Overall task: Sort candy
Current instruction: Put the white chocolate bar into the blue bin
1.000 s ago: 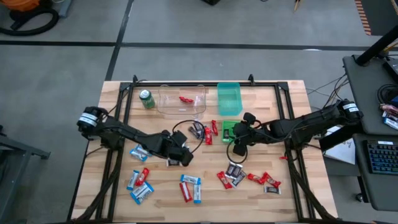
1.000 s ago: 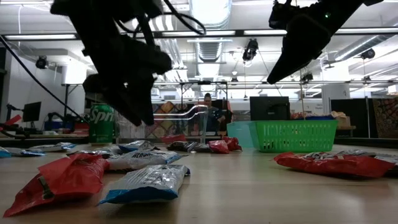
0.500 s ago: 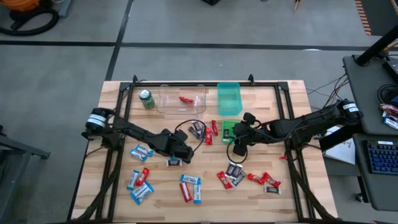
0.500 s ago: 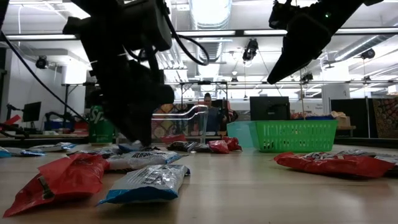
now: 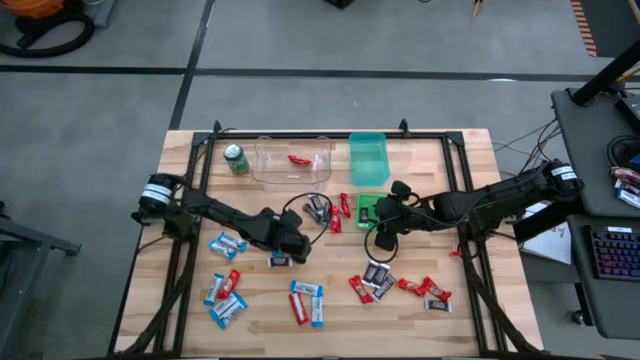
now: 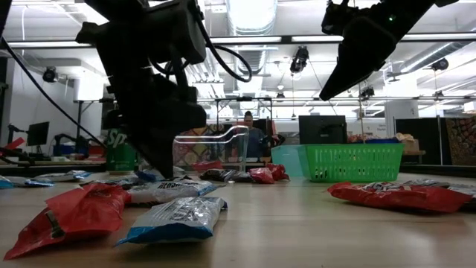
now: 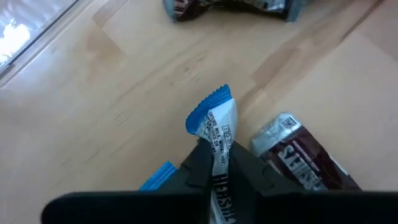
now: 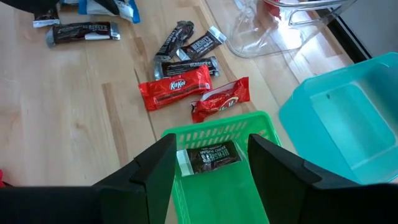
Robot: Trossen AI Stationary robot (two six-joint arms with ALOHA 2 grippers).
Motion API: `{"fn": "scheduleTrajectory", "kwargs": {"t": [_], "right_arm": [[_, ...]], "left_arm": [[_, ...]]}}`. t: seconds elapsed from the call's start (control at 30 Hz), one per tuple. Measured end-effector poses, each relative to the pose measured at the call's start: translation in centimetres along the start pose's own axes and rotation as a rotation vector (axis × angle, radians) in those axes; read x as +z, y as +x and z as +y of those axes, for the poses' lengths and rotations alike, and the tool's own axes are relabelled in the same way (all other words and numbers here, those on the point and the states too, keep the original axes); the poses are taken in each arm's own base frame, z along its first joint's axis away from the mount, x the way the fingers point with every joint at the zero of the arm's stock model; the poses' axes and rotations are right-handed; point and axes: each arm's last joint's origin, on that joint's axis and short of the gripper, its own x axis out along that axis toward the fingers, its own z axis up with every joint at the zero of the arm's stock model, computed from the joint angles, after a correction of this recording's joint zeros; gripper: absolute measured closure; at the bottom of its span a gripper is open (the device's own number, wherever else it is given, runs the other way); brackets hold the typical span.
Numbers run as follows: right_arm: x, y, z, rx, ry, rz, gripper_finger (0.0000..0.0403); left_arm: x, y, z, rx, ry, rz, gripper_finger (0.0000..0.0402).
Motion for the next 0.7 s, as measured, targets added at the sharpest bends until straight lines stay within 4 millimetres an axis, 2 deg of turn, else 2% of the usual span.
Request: {"fn": "scheduleTrajectory", "kwargs": {"t": [0.17,0.33,0.57,0.7], "right_arm": [[0.0,0.0,0.1,0.030,0.006,0.010,0.0213],[-0.2,-0.1,0.4,0.112,0.043,0.042,0.0213],[-0.2,-1.6,2.2,0.216,0.036,0.080,0.0213],[-0.6,-2.7,3.8,0.271,0.028,0.089,0.0213]], "left_arm": [[1.0,-2.0,0.1,-0.071,0.071,-0.024,0.0389],[2.8,-5.5,0.5,-0.167,0.212,-0.126,0.0397],[6.0,-9.9,0.8,-0.313,0.479,-0.449,0.0395],[8.2,-10.4,1.0,-0.308,0.553,-0.625,0.0395]]}}
